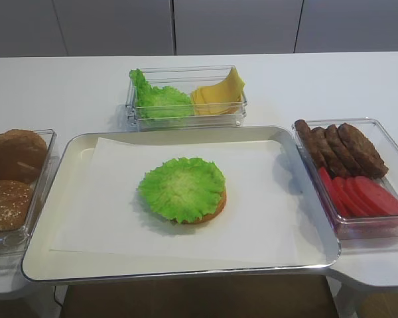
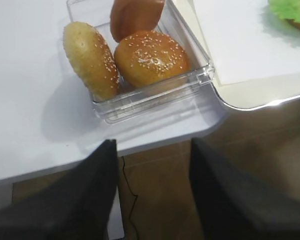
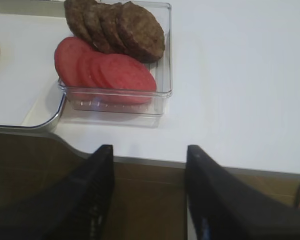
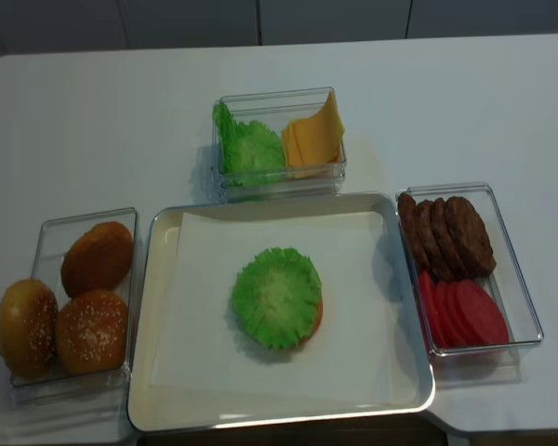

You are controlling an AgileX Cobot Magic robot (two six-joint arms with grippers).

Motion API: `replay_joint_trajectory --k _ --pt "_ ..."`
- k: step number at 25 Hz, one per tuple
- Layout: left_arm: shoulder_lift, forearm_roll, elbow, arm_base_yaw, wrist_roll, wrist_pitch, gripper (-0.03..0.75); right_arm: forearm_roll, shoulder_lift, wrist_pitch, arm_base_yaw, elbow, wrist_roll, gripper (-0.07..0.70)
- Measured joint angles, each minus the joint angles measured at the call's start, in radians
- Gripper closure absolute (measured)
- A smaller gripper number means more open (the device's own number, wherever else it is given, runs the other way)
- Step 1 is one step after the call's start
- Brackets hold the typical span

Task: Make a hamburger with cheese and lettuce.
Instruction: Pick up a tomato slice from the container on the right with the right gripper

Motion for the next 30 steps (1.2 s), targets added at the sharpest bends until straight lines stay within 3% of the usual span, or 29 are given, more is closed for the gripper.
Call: replay_joint_trajectory --k 15,22,30 --pt "-0.007 -0.002 0.0 0.0 0.05 -0.007 0.372 0.038 0.012 -0.002 0.0 -0.022 -0.03 0.262" --pt "-0.012 -0.002 0.0 0.0 0.057 -0.007 0.372 0.085 0.217 0.001 0.0 -0.046 -0.03 0.263" --pt "-0.012 -0.004 0.0 0.023 0.061 -0.007 0.372 0.17 0.495 0.003 0.0 -0.184 0.01 0.311"
